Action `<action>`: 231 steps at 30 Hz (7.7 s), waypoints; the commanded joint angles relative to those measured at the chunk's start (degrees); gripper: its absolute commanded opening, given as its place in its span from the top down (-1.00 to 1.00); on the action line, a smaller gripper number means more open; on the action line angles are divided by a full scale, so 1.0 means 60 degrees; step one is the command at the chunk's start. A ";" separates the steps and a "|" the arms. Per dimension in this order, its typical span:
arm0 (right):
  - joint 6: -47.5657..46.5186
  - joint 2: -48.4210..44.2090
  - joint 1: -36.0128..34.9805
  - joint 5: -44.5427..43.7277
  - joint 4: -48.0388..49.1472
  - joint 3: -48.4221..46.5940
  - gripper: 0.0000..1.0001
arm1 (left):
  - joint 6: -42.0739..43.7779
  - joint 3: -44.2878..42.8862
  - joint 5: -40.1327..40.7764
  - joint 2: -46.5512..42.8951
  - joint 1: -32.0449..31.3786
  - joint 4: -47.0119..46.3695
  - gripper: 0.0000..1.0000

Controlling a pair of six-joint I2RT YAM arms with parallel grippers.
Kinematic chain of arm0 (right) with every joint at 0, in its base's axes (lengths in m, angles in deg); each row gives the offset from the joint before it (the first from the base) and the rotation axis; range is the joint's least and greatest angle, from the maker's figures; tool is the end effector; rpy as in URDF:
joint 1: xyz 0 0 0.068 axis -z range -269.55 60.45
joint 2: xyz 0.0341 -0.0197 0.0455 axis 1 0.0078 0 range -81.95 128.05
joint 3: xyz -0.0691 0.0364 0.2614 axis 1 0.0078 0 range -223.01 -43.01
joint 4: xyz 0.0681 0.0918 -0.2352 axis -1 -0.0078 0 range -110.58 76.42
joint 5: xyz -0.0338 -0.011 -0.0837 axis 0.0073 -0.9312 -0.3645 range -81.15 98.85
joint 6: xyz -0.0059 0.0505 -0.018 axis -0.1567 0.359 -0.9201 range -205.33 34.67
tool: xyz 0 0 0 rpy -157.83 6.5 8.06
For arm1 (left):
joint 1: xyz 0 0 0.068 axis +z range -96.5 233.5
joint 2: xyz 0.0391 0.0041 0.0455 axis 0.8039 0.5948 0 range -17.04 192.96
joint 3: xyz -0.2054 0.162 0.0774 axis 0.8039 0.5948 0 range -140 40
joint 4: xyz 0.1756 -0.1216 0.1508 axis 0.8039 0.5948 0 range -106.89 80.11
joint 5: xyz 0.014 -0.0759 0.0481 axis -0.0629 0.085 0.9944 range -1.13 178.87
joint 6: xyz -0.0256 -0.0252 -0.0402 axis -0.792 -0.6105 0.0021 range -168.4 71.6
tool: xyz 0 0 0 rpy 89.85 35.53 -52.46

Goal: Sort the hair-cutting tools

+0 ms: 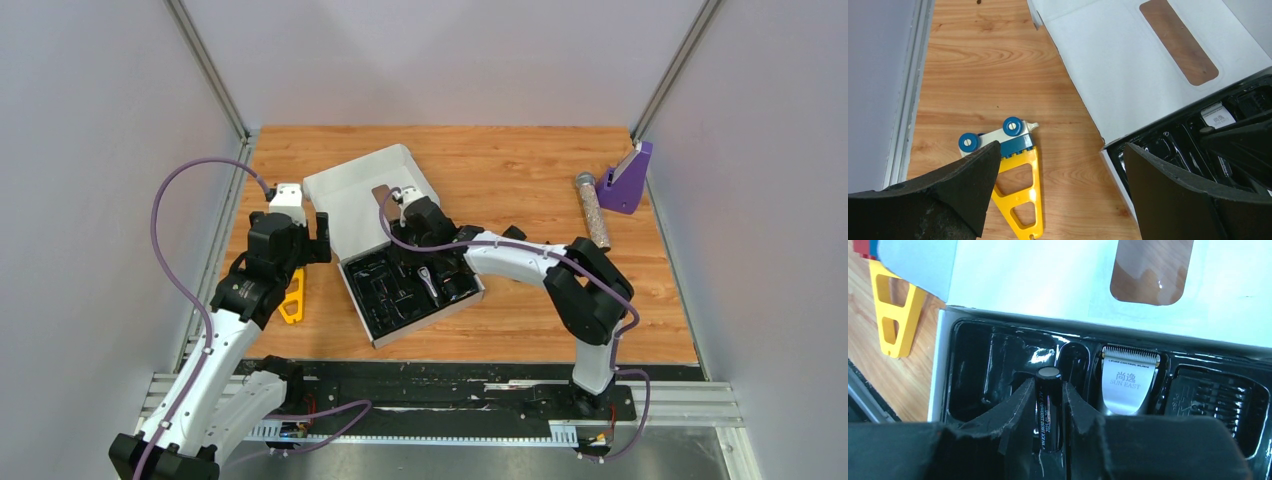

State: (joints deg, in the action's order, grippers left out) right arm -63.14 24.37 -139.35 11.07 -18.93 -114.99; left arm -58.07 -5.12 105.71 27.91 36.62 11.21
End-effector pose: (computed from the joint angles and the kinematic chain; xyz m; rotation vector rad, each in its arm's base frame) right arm 0.2666 0.3176 0.2081 -0.5845 2.2896 0.6893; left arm 0.1690 -0.0404 0.3101 -0.0527 2.0350 0.0121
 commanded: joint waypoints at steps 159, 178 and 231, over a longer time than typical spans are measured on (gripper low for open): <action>-0.3118 0.0622 0.7461 -0.0722 -0.5570 -0.0651 0.52 | -0.0032 -0.0170 -0.0508 0.0194 -0.0015 -0.0244 -1.00; -0.2788 -0.2280 0.5273 -0.2919 -0.4928 -0.0848 0.90 | -0.0036 -0.0184 -0.0274 0.0193 -0.0014 -0.0205 -1.00; 0.2101 -0.0180 -0.2578 -0.0899 -0.1790 -0.0697 0.83 | -0.0440 -0.0245 0.1273 -0.0123 0.0111 0.0019 -1.00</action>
State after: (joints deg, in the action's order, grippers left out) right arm -52.71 22.31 -154.37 5.93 -32.22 -116.30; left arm -59.73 -5.14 112.57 27.40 36.83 12.12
